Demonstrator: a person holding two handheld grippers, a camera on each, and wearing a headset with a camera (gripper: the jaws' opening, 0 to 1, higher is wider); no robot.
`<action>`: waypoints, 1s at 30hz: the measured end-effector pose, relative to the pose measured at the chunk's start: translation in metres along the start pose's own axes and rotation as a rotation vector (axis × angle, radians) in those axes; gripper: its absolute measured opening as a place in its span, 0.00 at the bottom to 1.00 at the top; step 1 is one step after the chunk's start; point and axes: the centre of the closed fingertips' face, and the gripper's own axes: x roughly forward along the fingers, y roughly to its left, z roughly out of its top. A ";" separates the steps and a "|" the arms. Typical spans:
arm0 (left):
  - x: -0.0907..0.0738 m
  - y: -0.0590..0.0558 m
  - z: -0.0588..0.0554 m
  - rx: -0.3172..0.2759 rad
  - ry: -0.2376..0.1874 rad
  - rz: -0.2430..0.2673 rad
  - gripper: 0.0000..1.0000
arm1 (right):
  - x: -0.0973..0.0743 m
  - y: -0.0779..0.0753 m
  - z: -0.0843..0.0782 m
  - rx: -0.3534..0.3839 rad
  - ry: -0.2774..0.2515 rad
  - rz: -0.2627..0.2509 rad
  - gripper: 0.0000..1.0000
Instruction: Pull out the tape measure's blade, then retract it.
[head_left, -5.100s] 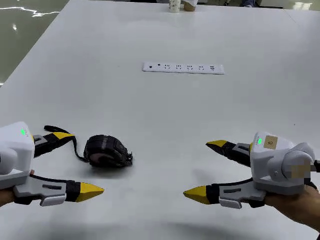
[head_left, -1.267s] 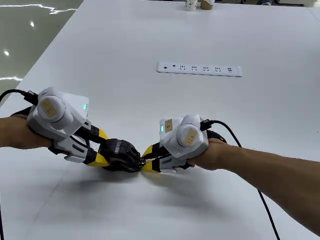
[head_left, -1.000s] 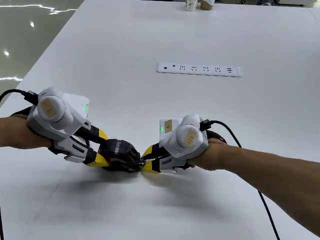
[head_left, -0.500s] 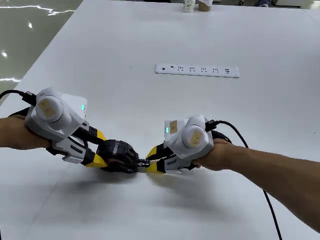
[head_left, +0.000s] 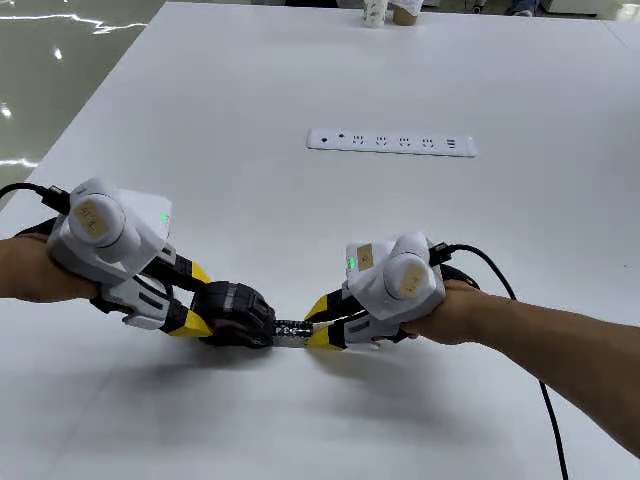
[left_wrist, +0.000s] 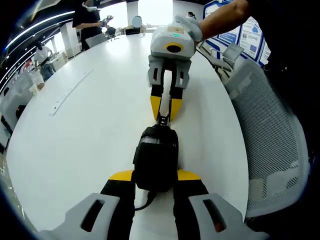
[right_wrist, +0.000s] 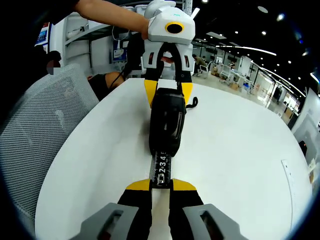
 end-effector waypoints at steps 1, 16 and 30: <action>0.000 0.000 0.000 0.000 0.001 0.000 0.22 | -0.001 0.000 -0.001 0.002 0.001 -0.001 0.08; 0.000 0.000 0.001 -0.012 -0.001 0.001 0.22 | -0.014 0.001 -0.014 -0.001 0.015 -0.009 0.08; 0.000 -0.001 0.001 -0.013 -0.001 0.000 0.23 | -0.027 0.003 -0.025 0.011 0.024 -0.014 0.08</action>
